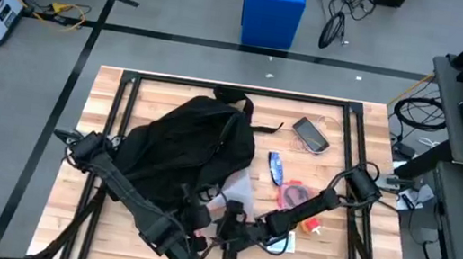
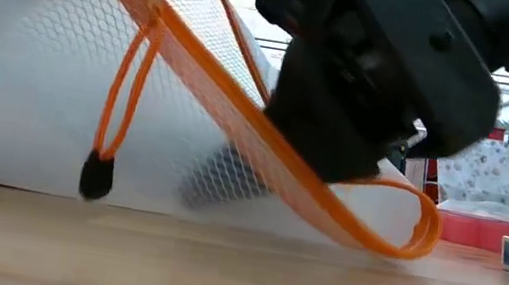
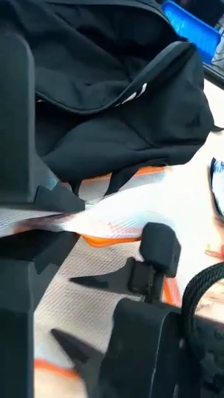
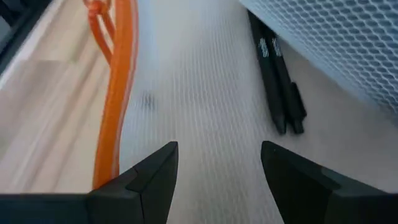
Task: Unpack backpack
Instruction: Remove the black pen from the orange zip bag
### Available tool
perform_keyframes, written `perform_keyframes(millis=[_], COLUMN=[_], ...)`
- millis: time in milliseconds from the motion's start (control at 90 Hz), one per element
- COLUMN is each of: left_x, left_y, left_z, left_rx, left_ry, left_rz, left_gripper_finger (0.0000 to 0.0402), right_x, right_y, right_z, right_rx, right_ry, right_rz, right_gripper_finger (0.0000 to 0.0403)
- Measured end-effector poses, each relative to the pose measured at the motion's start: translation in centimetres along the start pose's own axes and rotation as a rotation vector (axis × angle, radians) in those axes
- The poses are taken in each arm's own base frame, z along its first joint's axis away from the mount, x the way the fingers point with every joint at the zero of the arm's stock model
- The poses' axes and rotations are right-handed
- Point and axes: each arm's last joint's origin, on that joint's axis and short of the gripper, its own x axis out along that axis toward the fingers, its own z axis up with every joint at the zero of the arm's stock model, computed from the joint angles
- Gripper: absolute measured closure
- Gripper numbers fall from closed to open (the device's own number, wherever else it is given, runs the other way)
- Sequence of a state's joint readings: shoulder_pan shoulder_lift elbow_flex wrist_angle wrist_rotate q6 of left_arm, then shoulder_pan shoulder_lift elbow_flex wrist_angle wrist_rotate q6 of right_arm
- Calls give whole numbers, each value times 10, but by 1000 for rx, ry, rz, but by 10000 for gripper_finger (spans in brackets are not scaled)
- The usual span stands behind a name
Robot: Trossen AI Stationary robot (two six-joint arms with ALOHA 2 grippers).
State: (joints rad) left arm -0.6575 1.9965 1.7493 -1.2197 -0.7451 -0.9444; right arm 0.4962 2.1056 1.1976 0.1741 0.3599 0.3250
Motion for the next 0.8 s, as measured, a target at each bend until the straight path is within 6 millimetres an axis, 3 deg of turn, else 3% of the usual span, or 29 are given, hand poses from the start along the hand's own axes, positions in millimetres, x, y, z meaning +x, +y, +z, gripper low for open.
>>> perform_keyframes(millis=[244, 389, 567, 800], left_x=[-12, -19, -10, 18], left_y=[-8, -11, -20, -26], left_z=[-10, -23, -60, -118], left_rx=[7, -32, -45, -92], left_ry=[-1, 41, 98, 198], left_rz=[-40, -51, -32, -42], left_gripper_finger=[235, 184, 162, 161], right_x=[-2, -7, -17, -15], right_y=[2, 6, 9, 1], right_z=[-7, -4, 5, 16], right_rx=[-12, -23, -35, 13], right_ry=[50, 39, 15, -72], right_rz=[-9, 5, 19, -32], right_gripper_finger=[188, 188, 188, 188])
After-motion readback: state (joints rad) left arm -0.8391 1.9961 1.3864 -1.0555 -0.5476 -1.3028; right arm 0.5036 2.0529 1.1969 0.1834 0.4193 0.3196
